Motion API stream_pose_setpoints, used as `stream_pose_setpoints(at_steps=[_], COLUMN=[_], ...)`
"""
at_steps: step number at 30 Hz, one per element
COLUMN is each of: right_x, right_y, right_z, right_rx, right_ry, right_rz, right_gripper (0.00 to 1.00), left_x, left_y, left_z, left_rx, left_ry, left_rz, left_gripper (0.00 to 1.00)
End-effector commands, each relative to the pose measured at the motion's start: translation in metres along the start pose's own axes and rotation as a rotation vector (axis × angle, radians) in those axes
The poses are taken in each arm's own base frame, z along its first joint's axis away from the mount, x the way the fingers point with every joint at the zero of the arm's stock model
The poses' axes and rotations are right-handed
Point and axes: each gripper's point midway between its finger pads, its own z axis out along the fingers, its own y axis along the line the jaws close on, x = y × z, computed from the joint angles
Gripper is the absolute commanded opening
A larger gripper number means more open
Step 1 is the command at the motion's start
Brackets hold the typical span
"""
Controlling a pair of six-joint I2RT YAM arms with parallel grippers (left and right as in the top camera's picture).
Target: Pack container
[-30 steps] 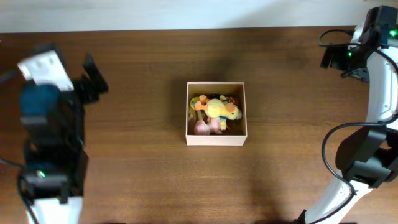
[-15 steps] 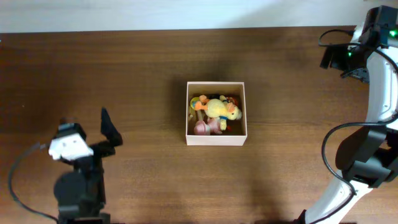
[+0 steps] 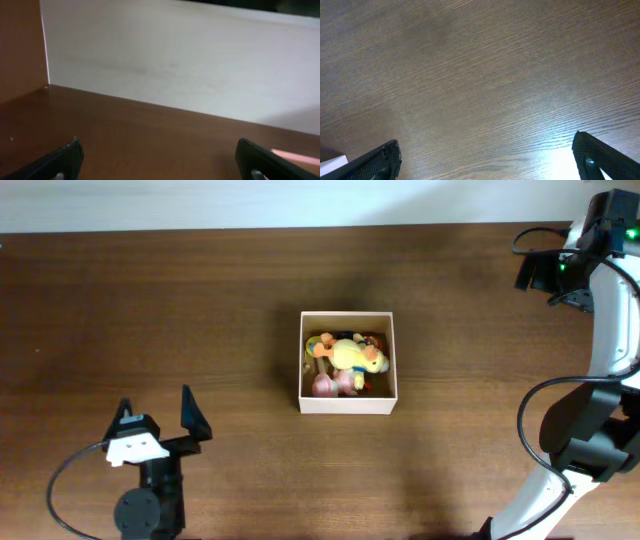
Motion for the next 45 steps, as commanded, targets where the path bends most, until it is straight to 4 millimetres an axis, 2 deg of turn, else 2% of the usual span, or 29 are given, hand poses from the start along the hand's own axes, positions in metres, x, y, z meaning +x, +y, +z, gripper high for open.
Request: stream_pose_setpoints(at_steps=[1, 14, 16, 19, 23, 45], right_x=[0.002, 0.002, 0.002, 0.002, 0.002, 0.002], right_y=[0.003, 0.003, 0.003, 0.003, 0.003, 0.003], right_z=[0.005, 0.005, 0.005, 0.005, 0.005, 0.005], right_rx=[-0.006, -0.006, -0.006, -0.006, -0.006, -0.006], right_ry=[0.011, 0.011, 0.011, 0.011, 0.011, 0.011], right_rz=[-0.002, -0.002, -0.002, -0.002, -0.002, -0.002], right_gripper=[0.99, 0.99, 0.99, 0.99, 0.99, 0.99], left_x=[0.009, 0.032, 0.039, 0.062, 0.061, 0.060], left_y=[0.000, 0.021, 0.025, 0.029, 0.028, 0.028], left_z=[-0.002, -0.009, -0.009, -0.011, -0.011, -0.010], left_rx=[0.015, -0.068, -0.082, -0.097, -0.087, -0.087], left_ry=[-0.010, -0.005, 0.023, 0.116, 0.117, 0.114], left_rz=[-0.006, 0.002, 0.006, 0.017, 0.085, 0.084], left_gripper=[0.99, 0.99, 0.99, 0.99, 0.99, 0.99])
